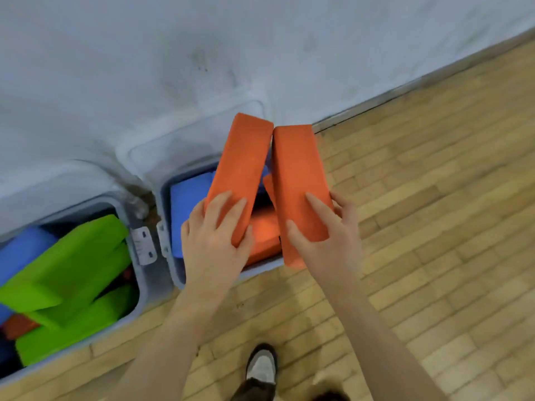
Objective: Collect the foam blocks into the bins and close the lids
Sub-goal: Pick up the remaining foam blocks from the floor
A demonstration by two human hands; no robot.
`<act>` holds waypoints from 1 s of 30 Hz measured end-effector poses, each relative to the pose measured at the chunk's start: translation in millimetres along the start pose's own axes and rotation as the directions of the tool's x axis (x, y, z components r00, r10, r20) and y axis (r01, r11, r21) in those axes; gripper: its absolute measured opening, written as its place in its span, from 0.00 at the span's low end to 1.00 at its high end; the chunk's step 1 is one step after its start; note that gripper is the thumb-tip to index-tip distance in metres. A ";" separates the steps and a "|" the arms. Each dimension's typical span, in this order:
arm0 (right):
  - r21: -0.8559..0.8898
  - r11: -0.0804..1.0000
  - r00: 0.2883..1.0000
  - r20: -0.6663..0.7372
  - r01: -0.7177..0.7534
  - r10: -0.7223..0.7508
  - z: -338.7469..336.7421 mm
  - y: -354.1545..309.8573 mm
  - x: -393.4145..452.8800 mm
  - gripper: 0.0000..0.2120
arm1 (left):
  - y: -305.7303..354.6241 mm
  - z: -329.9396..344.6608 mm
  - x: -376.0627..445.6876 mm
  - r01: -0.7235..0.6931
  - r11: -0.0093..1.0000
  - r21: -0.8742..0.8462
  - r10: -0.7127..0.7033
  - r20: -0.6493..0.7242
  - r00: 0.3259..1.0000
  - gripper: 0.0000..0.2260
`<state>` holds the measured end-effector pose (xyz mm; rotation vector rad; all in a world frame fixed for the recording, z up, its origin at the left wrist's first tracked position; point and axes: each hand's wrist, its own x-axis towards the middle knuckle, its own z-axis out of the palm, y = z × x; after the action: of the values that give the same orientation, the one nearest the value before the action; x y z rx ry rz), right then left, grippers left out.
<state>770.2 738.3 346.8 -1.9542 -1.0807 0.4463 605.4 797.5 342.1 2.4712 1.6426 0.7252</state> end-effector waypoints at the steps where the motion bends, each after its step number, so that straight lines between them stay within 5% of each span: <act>1: 0.003 1.000 0.999 0.038 0.025 -0.025 9.7 -3.3 13.8 0.23 | -8.9 3.9 6.5 0.012 0.998 0.065 -0.011 -0.008 1.000 0.15; 5: 0.047 0.997 0.978 0.192 0.068 -0.076 56.2 1.6 56.0 0.23 | -42.8 35.3 21.4 0.098 0.963 0.253 -0.122 0.081 0.989 0.17; 10: -0.005 0.976 0.906 0.372 0.219 -0.202 92.9 20.6 73.0 0.25 | -67.3 81.3 17.5 0.362 0.930 0.069 -0.362 0.358 0.861 0.36; 15: -0.073 0.931 0.763 0.598 0.357 -0.245 111.4 19.6 102.5 0.35 | -64.0 116.6 10.6 0.571 0.821 0.020 -0.528 0.405 0.746 0.37; 21: 0.013 0.914 0.701 0.638 0.404 -0.319 121.6 29.4 93.9 0.45 | -73.3 133.9 12.7 0.579 0.815 -0.030 -0.522 0.396 0.755 0.26; 24: 0.082 0.981 0.759 0.623 0.176 -0.188 124.1 33.9 81.5 0.47 | -79.4 122.3 -1.0 0.679 0.679 -0.279 -0.557 0.406 0.725 0.29; 27: 0.168 0.972 0.764 0.602 0.164 -0.233 124.8 38.6 78.2 0.38 | -80.9 105.0 -9.5 0.683 0.583 -0.441 -0.558 0.394 0.730 0.24; 30: 0.238 0.949 0.743 0.594 0.205 -0.309 127.3 46.9 77.5 0.28 | -76.9 94.7 -2.6 0.544 0.675 -0.498 -0.457 0.296 0.839 0.22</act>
<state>757.2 852.4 240.8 -1.4977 -1.6534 1.0428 580.2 844.8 232.5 1.5160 1.6286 0.7747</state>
